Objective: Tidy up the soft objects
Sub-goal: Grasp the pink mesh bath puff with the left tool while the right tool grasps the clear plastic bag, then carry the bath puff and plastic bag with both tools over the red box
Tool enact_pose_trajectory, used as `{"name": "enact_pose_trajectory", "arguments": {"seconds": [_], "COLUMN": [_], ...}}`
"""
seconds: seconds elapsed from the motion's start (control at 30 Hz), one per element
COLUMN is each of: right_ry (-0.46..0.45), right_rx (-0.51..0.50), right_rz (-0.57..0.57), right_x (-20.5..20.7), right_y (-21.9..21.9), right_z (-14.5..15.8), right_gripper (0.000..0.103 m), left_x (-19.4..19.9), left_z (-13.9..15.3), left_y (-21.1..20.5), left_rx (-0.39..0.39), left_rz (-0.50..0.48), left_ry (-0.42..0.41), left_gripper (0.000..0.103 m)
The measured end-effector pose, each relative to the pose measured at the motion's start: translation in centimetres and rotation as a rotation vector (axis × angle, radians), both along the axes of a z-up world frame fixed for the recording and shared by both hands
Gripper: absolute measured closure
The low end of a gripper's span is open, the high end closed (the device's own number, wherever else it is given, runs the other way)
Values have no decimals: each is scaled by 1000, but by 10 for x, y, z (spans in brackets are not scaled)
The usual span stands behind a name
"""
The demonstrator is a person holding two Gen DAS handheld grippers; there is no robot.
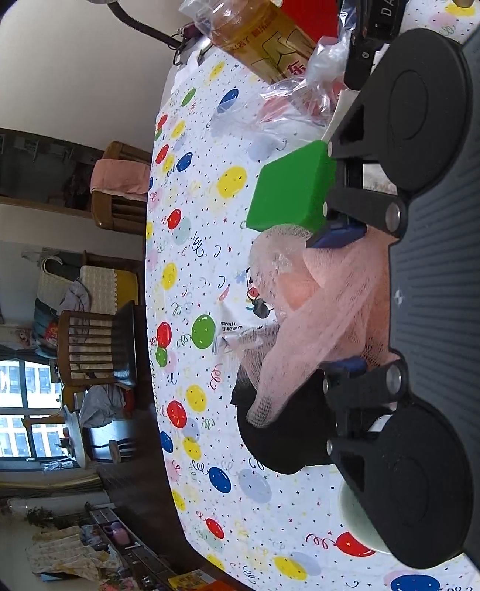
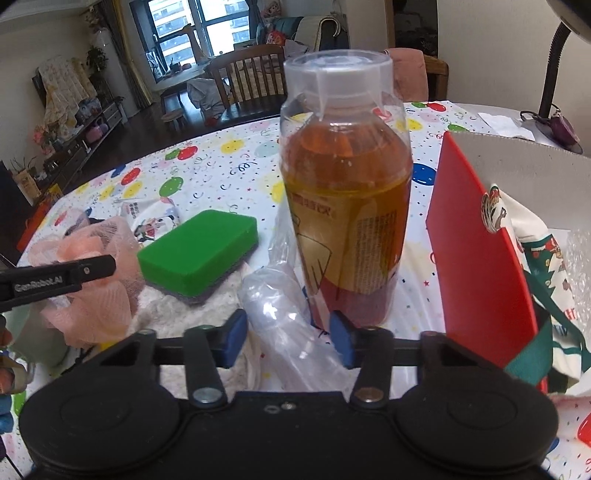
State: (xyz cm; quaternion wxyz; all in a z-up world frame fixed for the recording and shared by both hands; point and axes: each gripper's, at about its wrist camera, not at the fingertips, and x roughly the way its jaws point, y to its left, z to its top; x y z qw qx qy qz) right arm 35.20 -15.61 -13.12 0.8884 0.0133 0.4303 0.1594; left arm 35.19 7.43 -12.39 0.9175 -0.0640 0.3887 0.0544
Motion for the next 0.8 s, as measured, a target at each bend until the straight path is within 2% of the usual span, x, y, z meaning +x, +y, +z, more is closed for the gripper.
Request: {"name": "enact_pose_trajectory", "arguments": {"seconds": [0.07,0.17,0.37,0.8], "right_ry": [-6,-27,-102,-213], "right_rx": [2,-3,-19,18], "right_rz": [1,9,39,93], "right_x": [-2,-6,-14,-37], "right_y": [1,4,10,5], "right_z": [2,6,20,68], "right_gripper": [64,70,78,79], "left_x": [-1,-4,-8,-31], "left_z": [2,5,11,48], "left_y": [-2,-3,0,-4], "left_rx": [17,29,19,-17], "left_rz": [-5,-11,-8,-45], "left_ry": [-4,-10,-24,-88], "left_gripper": [63,70,76,82]}}
